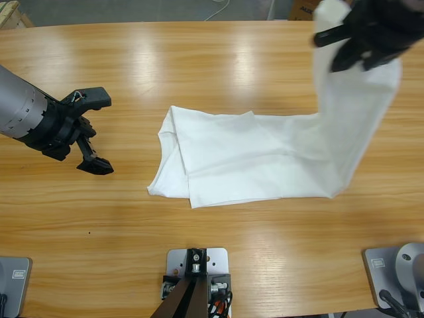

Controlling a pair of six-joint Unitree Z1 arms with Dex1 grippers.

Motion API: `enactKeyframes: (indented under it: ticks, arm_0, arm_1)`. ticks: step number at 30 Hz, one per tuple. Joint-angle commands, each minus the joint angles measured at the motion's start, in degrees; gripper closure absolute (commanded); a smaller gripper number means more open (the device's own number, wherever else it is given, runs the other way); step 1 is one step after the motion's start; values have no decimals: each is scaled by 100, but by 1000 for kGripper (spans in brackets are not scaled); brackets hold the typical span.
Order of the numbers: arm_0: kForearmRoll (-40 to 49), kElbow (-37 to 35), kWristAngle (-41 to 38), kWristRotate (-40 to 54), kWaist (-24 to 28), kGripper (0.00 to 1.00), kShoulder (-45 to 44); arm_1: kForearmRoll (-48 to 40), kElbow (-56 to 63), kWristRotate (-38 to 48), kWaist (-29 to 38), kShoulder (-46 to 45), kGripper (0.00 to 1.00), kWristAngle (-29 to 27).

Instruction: Fold clothes

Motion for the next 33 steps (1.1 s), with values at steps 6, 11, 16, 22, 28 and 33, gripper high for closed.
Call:
enactKeyframes:
  ticks: [6, 11, 16, 22, 28, 33]
  arm_0:
    - [14, 273, 61, -109, 51, 4, -158]
    - [5, 305, 63, -162, 88, 4, -213]
    - [-2, 305, 61, -153, 88, 4, -195]
    - [-4, 315, 61, -135, 88, 4, -186]
    - [-4, 371, 61, -126, 88, 4, -214]
    - [-4, 384, 61, -126, 88, 4, -227]
  arm_1:
    - [383, -1318, 180, 899, 1532, 1000, 366]
    - [385, -1506, 174, 1043, 1885, 1000, 458]
    - [385, -1689, 180, 1091, 2120, 1000, 548]
    - [528, -2202, 162, 1338, 2542, 1000, 693]
    - [869, -2983, 83, 1453, 2934, 1000, 730]
    - [877, -3073, 83, 1460, 3075, 1000, 741]
